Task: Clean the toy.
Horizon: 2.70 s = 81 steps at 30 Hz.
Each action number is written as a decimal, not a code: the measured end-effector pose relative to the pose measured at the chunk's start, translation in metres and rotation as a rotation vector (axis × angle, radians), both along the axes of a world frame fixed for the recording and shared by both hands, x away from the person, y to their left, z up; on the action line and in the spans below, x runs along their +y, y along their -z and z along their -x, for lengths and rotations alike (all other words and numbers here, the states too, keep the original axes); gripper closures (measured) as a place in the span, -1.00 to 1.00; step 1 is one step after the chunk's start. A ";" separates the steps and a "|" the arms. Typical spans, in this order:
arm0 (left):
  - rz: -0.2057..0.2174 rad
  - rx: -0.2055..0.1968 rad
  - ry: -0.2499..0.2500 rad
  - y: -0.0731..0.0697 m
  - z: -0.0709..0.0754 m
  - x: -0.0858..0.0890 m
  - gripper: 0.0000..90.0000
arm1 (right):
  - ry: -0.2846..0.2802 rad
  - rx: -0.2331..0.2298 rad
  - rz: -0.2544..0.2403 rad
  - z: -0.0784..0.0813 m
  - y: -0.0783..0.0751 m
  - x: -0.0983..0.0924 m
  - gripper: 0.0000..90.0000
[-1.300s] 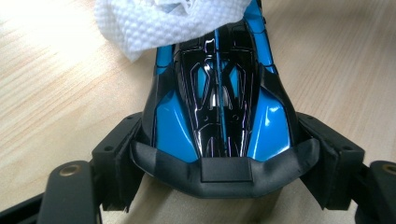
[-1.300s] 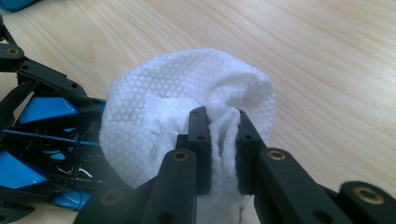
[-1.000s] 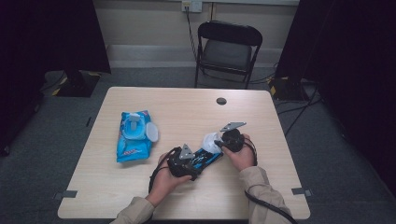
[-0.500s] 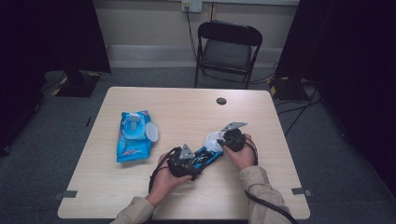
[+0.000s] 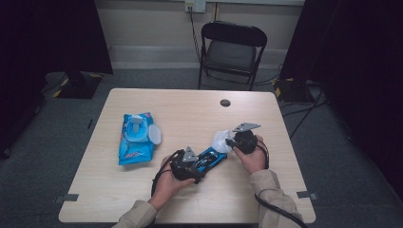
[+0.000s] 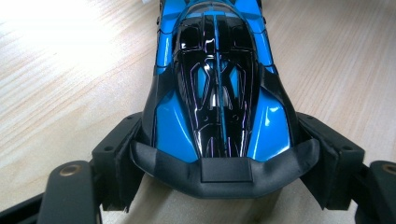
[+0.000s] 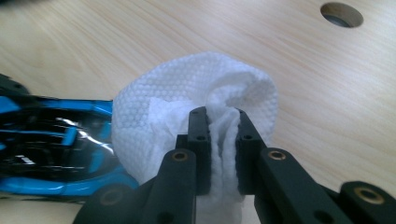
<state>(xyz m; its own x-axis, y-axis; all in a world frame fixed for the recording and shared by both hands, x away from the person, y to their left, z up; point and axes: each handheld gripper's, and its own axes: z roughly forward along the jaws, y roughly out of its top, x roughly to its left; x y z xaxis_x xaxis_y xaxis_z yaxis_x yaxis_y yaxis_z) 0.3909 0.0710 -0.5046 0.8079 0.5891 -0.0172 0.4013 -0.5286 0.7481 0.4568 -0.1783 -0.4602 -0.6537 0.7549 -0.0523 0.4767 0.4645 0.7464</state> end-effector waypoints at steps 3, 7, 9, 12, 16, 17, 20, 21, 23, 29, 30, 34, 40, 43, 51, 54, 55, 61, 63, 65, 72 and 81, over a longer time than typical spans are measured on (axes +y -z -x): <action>0.000 0.000 0.000 0.000 0.000 0.000 -0.47 | -0.030 -0.013 -0.019 0.007 -0.006 0.003 0.80; -0.001 0.001 0.000 0.000 0.000 0.000 -0.46 | -0.093 -0.022 -0.041 0.019 -0.012 0.012 0.80; 0.000 -0.001 0.000 0.000 0.000 0.000 -0.46 | -0.122 -0.028 -0.048 0.025 -0.015 0.017 0.80; 0.000 -0.001 0.001 0.000 0.000 0.000 -0.46 | -0.173 -0.020 -0.075 0.033 -0.018 0.027 0.80; -0.001 -0.001 0.001 0.000 0.000 0.000 -0.47 | -0.233 0.005 -0.108 0.042 -0.018 0.040 0.79; -0.001 -0.001 0.001 0.000 0.000 0.000 -0.47 | -0.251 0.010 -0.106 0.044 -0.018 0.044 0.79; -0.001 0.000 0.001 0.000 0.000 0.000 -0.47 | -0.286 0.038 -0.105 0.048 -0.012 0.054 0.77; 0.000 0.001 0.001 0.000 0.000 0.000 -0.47 | -0.295 0.041 -0.099 0.049 -0.010 0.056 0.77; -0.002 -0.002 0.002 0.000 0.000 0.000 -0.46 | -0.307 0.050 -0.089 0.050 -0.006 0.061 0.77; -0.001 -0.003 0.002 0.000 0.000 0.000 -0.46 | -0.325 0.063 -0.083 0.052 0.003 0.073 0.68; -0.002 -0.002 0.001 0.000 0.000 0.000 -0.47 | -0.326 0.062 -0.081 0.052 0.004 0.075 0.62; -0.002 -0.002 0.002 0.000 0.000 0.000 -0.47 | -0.330 0.054 -0.073 0.053 0.004 0.078 0.57; -0.001 -0.003 0.001 0.000 0.000 0.000 -0.46 | -0.360 0.050 -0.080 0.054 0.005 0.081 0.57; -0.001 -0.002 0.000 0.000 0.000 0.000 -0.46 | -0.380 0.052 -0.066 0.055 0.007 0.085 0.71; -0.001 -0.004 0.000 0.000 0.000 0.000 -0.46 | -0.379 0.075 -0.080 0.052 0.009 0.086 0.81; -0.001 -0.004 0.000 0.000 0.000 0.000 -0.46 | -0.377 0.084 -0.078 0.051 0.008 0.085 0.83; -0.002 -0.004 0.000 0.000 0.000 0.000 -0.46 | -0.370 0.087 -0.079 0.051 0.008 0.085 0.83; -0.003 -0.003 0.000 0.000 0.000 0.000 -0.46 | -0.342 0.090 -0.089 0.047 0.008 0.079 0.84; -0.003 -0.003 0.000 0.000 0.000 0.000 -0.46 | -0.332 0.096 -0.093 0.046 0.008 0.076 0.84; -0.003 -0.003 0.001 0.000 0.000 0.000 -0.46 | -0.320 0.097 -0.086 0.044 0.007 0.074 0.85; -0.001 -0.001 0.000 0.000 0.000 0.000 -0.46 | -0.277 0.111 -0.093 0.035 0.006 0.062 0.85; -0.002 0.000 -0.001 0.000 0.000 0.000 -0.46 | -0.280 0.122 -0.112 0.035 0.007 0.064 0.85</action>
<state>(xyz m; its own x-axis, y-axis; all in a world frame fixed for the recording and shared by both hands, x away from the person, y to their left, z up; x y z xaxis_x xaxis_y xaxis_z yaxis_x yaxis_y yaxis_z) 0.3909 0.0711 -0.5046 0.8074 0.5898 -0.0159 0.4015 -0.5295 0.7473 0.4219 -0.1139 -0.4670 -0.8329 0.5418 0.1127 0.4313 0.5079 0.7456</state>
